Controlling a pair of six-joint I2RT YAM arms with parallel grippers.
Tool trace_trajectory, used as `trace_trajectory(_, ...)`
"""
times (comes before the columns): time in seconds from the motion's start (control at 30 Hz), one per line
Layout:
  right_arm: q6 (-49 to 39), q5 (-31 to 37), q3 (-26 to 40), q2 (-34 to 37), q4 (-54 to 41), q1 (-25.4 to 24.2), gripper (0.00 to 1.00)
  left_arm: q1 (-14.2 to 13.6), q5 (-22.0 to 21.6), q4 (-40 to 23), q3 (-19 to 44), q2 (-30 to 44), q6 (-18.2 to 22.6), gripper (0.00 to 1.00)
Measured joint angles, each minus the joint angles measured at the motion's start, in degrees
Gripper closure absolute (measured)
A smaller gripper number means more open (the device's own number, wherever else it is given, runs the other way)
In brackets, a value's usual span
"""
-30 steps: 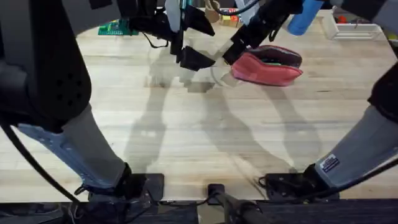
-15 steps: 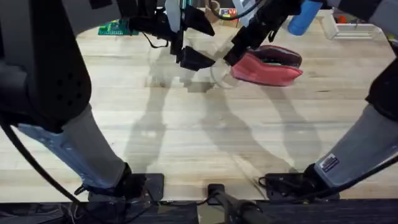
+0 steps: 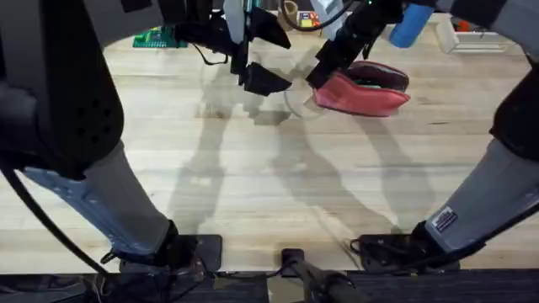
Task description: Unzip the bag, pick up the pens from the table one at a time and place them inside, then zip the bag closed.
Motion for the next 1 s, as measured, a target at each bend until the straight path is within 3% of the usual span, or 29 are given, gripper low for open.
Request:
trace_trajectory(0.53, -0.13, 0.39, 0.00, 0.00, 0.09, 0.00, 0.513, 0.00, 0.00, 0.00, 0.00, 0.00, 0.00, 0.007)
trace_trajectory(0.73, -0.19, -0.15, 0.00, 0.00, 0.36, 0.00, 0.727, 0.00, -0.02, 0.00, 0.00, 0.00, 0.00, 0.008)
trace_trajectory(1.0, -0.21, -0.59, 0.00, 0.00, 1.32, 0.00, 0.774, 0.00, -0.02, 0.00, 0.00, 0.00, 0.02, 0.007)
